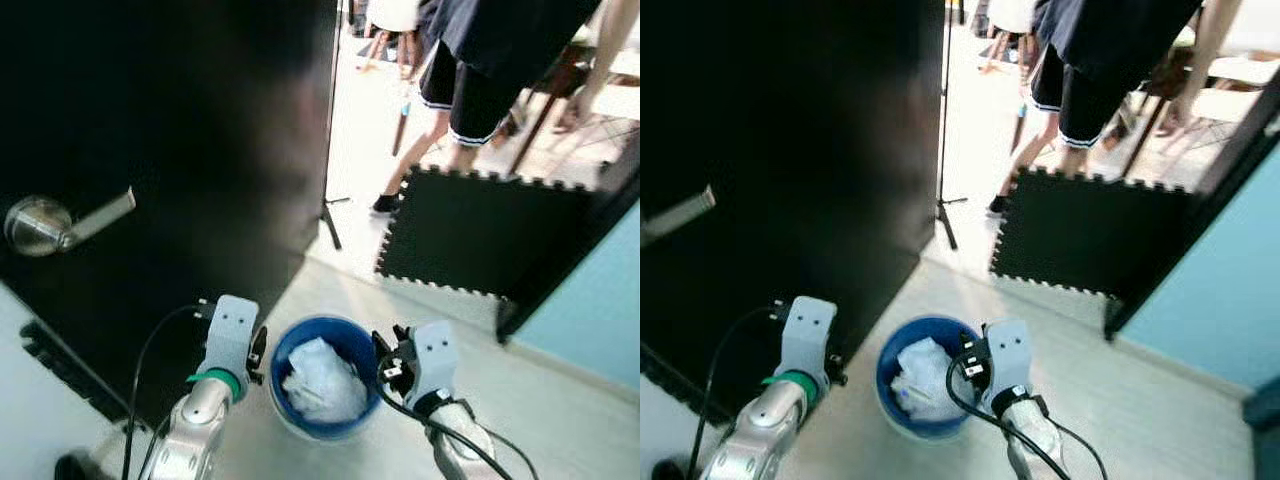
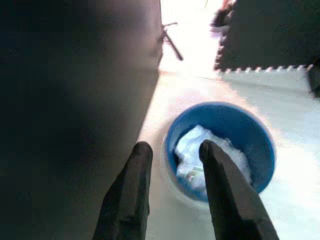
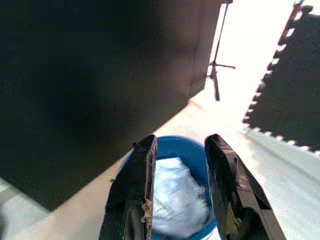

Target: Clean up the room

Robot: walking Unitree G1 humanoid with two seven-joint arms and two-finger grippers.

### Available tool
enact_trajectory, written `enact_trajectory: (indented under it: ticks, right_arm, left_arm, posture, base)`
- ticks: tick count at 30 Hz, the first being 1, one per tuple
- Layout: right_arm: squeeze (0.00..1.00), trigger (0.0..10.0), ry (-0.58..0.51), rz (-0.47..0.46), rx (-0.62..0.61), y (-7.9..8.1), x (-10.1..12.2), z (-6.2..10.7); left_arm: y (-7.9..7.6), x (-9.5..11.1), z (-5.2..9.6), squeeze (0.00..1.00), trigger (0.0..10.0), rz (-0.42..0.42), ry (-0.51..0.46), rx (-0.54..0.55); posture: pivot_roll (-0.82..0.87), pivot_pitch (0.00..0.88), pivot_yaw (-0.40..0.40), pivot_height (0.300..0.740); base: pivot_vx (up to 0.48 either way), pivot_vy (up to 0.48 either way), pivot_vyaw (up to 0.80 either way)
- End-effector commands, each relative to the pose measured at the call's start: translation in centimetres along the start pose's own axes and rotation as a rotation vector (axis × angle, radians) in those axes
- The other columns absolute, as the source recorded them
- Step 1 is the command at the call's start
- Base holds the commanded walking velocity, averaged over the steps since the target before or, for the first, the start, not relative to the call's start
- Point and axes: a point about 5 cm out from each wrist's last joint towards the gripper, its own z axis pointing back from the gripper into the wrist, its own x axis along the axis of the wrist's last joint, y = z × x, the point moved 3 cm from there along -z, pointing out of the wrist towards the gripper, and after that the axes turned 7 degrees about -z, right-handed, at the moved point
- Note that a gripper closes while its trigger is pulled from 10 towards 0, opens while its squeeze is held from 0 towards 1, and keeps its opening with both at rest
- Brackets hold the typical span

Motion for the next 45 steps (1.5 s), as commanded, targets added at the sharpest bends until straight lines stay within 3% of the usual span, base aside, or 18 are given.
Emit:
enact_trajectory:
  ticks: [1,34,45]
  right_arm:
    - [0.00,10.0,0.031,-0.018,-0.006,0.1,-0.6,0.1]
    - [0.00,10.0,0.034,-0.034,-0.027,0.0,-0.6,-0.1]
    - [0.00,10.0,-0.027,-0.042,-0.040,-0.4,0.9,-0.4]
  left_arm:
    - [0.3,-0.7,0.1,0.00,10.0,-0.007,0.023,0.010]
    - [0.1,0.2,0.1,0.00,10.0,-0.013,-0.048,-0.054]
    - [-0.2,2.2,-0.3,0.00,10.0,0.050,-0.122,-0.090]
  posture:
    - [-0.11,0.101,0.057,0.720]
    - [-0.11,0.096,0.065,0.720]
    - [-0.12,0.086,0.068,0.720]
  base:
    - [0.000,0.000,-0.80]
    - [0.000,0.000,-0.80]
    - [0.000,0.000,-0.80]
